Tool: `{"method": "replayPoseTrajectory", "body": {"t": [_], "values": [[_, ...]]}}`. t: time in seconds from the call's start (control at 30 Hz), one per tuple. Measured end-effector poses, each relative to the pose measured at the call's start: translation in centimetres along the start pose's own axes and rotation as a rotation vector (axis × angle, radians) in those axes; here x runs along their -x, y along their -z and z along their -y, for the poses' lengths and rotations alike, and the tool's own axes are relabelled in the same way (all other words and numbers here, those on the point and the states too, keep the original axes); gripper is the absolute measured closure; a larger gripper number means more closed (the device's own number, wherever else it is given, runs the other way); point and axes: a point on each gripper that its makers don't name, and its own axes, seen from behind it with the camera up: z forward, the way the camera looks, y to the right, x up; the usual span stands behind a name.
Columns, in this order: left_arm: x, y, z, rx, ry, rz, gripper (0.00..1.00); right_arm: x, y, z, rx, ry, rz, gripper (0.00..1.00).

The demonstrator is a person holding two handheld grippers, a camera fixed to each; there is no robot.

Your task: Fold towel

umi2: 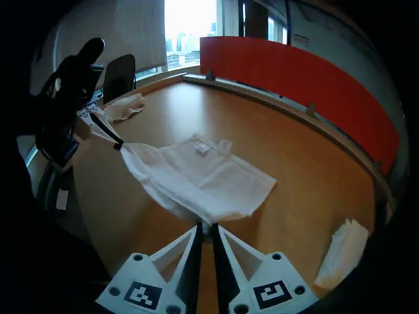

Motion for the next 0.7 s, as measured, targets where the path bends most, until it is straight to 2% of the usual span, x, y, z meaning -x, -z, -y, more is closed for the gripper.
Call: {"method": "replayPoseTrajectory", "body": {"t": [0.17, 0.3, 0.5, 0.7], "values": [[0.0, 0.6, -0.5, 0.009, 0.026, -0.004, 0.91, 0.1, 0.4, 0.0, -0.001, -0.011, 0.006, 0.86], [-0.2, 0.4, -0.4, 0.010, 0.039, -0.005, 0.91, 0.0, 0.0, -0.3, -0.003, -0.017, 0.010, 0.87], [-1.6, -0.4, 0.6, 0.000, 0.062, -0.020, 0.91, -0.8, -0.9, -1.4, -0.007, -0.010, 0.010, 0.87], [-4.1, -1.5, 1.9, -0.005, 0.097, -0.054, 0.91, -2.2, -2.1, -3.4, 0.004, 0.009, 0.008, 0.86]]}}
